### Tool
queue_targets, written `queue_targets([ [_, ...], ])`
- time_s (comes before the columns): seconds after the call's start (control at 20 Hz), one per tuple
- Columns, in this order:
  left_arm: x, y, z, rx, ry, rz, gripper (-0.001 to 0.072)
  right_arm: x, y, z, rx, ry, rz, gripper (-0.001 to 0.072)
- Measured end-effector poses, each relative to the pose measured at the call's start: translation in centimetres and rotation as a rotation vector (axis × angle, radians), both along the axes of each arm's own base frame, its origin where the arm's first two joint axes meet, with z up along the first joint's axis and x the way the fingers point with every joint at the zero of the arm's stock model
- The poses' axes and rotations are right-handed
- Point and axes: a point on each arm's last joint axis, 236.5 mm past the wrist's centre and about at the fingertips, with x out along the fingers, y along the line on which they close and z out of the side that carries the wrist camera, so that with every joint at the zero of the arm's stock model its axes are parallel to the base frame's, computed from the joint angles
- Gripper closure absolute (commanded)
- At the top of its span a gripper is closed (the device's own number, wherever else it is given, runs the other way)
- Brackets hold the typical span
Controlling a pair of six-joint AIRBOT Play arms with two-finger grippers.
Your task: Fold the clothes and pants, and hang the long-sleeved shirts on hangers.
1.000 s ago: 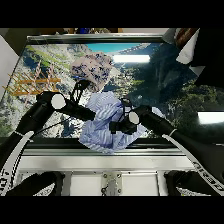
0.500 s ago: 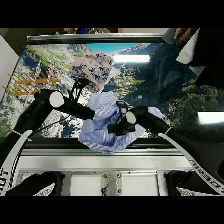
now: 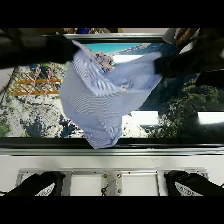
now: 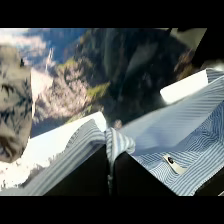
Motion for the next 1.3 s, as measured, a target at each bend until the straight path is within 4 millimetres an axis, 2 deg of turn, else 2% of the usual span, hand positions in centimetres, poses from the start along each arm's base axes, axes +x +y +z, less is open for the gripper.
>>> queue_targets([
  [0.05,-0.8,0.0,1.9,-0.025,-0.035,-0.003,0.0692,-0.7,-0.9,1.9,0.0,-0.038,-0.012,0.0697],
  [0.1,-1.7,0.1,2.8,-0.035,-0.043,-0.008,0.0692,-1.6,-1.6,3.1,0.0,-0.053,-0.02,0.0697],
  [0.2,-2.9,0.5,1.7,-0.023,0.009,-0.006,0.0692,-3.5,-2.7,3.0,-0.017,-0.019,-0.034,0.0697],
  [0.25,-3.4,0.6,0.0,-0.006,0.061,-0.004,0.0692,-4.5,-3.2,2.1,-0.034,0.024,-0.043,0.0697],
  [0.35,-4.4,0.9,-4.6,0.033,0.187,0.004,0.0692,-6.5,-4.0,-0.6,-0.065,0.132,-0.056,0.0697],
  [0.4,-5.0,1.1,-7.5,0.056,0.259,0.008,0.0691,-7.4,-4.1,-2.0,-0.074,0.184,-0.064,0.0697],
  [0.55,-7.6,2.1,-17.6,0.128,0.503,0.037,0.0691,-9.9,-4.0,-6.3,-0.1,0.34,-0.087,0.0697],
  [0.7,-10.4,2.1,-25.8,0.126,0.698,0.05,0.0691,-11.6,-3.2,-10.6,-0.138,0.476,-0.108,0.0696],
  [0.8,-11.8,1.2,-29.0,0.087,0.79,0.044,0.0691,-12.2,-2.3,-13.0,-0.171,0.536,-0.107,0.0696],
  [0.9,-12.7,0.7,-30.8,0.064,0.848,0.034,0.0691,-12.7,-1.3,-14.7,-0.202,0.575,-0.087,0.0696],
  [1.1,-13.3,0.3,-32.2,0.047,0.887,0.02,0.069,-13.1,0.0,-16.5,-0.248,0.613,-0.058,0.0694],
  [1.15,-13.3,0.3,-32.3,0.047,0.888,0.017,0.052,-13.1,0.1,-16.8,-0.254,0.619,-0.057,0.0694],
  [1.2,-13.5,0.2,-32.4,0.047,0.892,0.012,0.0158,-13.1,0.2,-16.9,-0.257,0.622,-0.054,0.0694],
  [1.25,-13.6,0.2,-32.5,0.052,0.89,0.004,-0.0007,-13.2,0.3,-17.1,-0.26,0.625,-0.053,0.0694],
  [1.3,-13.6,0.2,-32.4,0.053,0.889,-0.004,-0.0008,-13.2,0.4,-17.2,-0.263,0.629,-0.051,0.0694],
])
